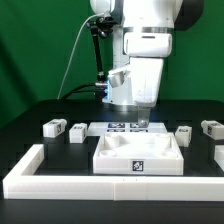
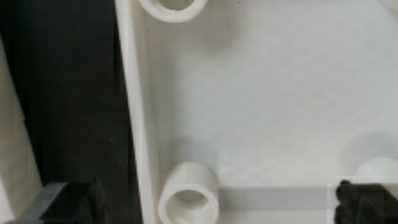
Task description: Assemble one leg
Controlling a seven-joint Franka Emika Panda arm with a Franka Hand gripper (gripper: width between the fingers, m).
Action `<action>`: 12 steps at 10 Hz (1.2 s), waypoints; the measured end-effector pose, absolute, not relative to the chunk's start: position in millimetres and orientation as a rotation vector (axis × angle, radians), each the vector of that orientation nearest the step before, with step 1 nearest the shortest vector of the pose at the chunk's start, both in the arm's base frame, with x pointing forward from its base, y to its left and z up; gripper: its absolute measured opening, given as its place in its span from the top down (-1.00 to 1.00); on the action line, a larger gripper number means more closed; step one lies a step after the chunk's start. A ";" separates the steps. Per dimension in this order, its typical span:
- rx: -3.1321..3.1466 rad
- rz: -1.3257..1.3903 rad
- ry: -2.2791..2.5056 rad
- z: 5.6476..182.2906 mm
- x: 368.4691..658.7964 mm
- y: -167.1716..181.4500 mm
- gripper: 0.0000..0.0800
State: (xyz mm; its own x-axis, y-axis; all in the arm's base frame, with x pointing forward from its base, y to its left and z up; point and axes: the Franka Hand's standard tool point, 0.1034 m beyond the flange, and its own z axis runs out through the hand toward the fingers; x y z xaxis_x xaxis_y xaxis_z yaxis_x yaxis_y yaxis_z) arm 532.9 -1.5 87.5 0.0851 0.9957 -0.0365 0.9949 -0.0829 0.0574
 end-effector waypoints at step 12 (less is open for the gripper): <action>2.364 -0.052 2.045 59.0 463.1 1.4 -0.62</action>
Offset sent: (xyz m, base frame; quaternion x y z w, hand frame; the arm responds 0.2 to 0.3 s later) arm -0.0213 -0.0071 -0.0069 0.0281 -0.0222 0.0714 0.9968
